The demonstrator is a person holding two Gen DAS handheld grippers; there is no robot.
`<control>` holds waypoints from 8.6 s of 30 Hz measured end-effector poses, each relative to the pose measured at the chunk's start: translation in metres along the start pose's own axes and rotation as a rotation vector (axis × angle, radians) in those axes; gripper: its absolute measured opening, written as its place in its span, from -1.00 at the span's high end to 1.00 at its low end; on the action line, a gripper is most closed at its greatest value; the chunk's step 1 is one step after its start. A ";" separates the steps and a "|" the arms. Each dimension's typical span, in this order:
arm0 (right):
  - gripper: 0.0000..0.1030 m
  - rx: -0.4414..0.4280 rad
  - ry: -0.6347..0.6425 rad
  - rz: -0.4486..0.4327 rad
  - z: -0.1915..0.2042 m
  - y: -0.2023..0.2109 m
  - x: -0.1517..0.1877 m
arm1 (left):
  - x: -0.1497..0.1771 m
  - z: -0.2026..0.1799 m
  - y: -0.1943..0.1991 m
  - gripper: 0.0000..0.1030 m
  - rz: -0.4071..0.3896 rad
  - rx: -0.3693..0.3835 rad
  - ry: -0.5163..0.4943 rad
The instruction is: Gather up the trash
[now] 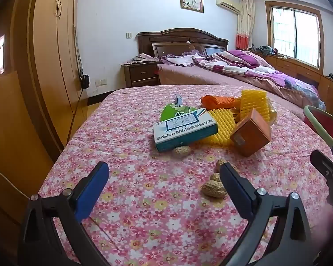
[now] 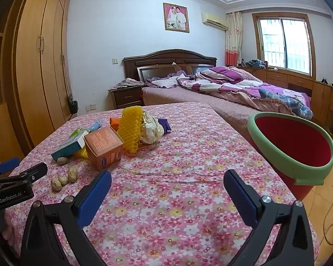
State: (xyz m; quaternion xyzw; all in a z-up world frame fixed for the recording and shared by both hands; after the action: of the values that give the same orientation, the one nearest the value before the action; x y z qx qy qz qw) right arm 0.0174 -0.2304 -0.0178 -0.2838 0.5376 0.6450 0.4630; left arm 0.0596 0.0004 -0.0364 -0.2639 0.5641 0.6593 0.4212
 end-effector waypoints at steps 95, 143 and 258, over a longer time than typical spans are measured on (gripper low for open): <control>-1.00 -0.013 -0.057 0.037 -0.005 -0.001 -0.003 | -0.007 0.000 0.000 -0.93 0.024 0.019 0.006; -1.00 -0.110 -0.122 0.215 0.018 -0.028 -0.046 | -0.060 -0.008 -0.084 -0.45 0.250 0.197 -0.004; -0.69 0.300 -0.362 0.049 -0.287 0.029 -0.125 | -0.184 -0.370 -0.046 -0.75 0.095 0.744 -0.344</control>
State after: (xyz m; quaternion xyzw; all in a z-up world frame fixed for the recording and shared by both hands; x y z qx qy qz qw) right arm 0.0041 -0.5415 0.0276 -0.0787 0.5423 0.6094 0.5730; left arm 0.1444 -0.4039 0.0080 0.0469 0.6969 0.4634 0.5453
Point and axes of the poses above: each gripper's, at about its wrist camera, not at the fingertips, and y roughly against the way its jaws point, z to its left, x to its underside, the point moved 7 cm from there along -y, roughly the way its jaws point, and after that the axes turned 13 degrees about -y, right-handed, at the moved point
